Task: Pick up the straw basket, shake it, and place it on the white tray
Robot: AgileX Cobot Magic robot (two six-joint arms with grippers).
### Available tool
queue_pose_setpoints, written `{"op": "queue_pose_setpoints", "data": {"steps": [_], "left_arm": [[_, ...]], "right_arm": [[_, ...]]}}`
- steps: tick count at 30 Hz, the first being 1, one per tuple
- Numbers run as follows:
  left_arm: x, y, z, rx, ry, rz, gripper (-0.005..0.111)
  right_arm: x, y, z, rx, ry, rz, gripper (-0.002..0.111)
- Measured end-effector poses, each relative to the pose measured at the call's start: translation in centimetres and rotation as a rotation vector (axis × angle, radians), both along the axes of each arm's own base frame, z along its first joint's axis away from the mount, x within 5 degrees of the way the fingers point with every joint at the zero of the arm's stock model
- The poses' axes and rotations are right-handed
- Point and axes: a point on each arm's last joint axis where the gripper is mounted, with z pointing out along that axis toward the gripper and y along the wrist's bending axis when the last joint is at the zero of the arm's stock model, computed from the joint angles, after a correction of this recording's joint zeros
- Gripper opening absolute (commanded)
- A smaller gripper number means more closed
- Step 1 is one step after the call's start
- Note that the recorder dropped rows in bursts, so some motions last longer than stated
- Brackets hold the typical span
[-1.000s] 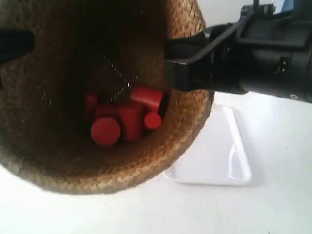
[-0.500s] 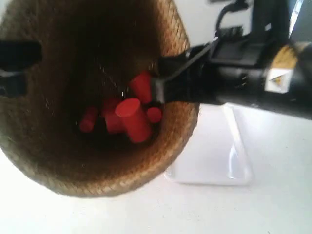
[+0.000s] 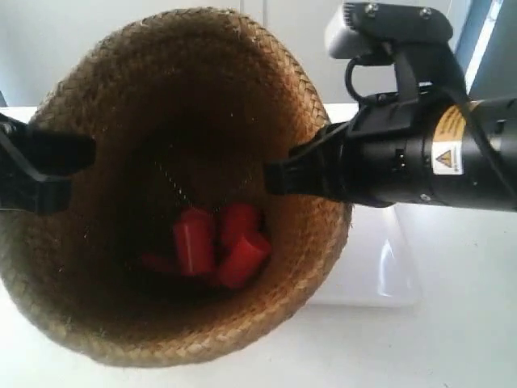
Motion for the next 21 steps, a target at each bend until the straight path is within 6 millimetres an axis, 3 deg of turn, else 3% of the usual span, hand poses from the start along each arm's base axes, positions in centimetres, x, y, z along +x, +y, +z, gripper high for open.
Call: {"op": "queue_pose_setpoints", "data": {"steps": [5,8,12,17,19,21], "left_arm": [[-1.6,0.9,2.5,-0.038,-0.168,0.000,0.000],[-0.2,0.8,1.8,-0.031,-0.186,0.037,0.000],[0.3,0.4,0.0,-0.018,0.011,0.048,0.000],[-1.4,1.0,2.3,0.017,-0.143,0.005,0.000],[-0.5,1.0,2.1,0.027,-0.210,0.024,0.000],[0.9,0.8,0.9,0.050,-0.157,0.046,0.000]], "right_arm": [[-2.7,-0.5,3.5,0.099,-0.218,0.083,0.000],[-1.0,-0.5,2.2,0.030,-0.235,0.063,0.000],[-0.3,-0.3,0.0,0.010,-0.029,-0.002,0.000],[-2.8,-0.4,2.9,0.122,-0.180,0.078,0.000],[-1.7,-0.2,2.5,0.076,-0.226,0.078,0.000],[0.2,0.1,0.6,0.028,-0.146,0.036,0.000]]}}
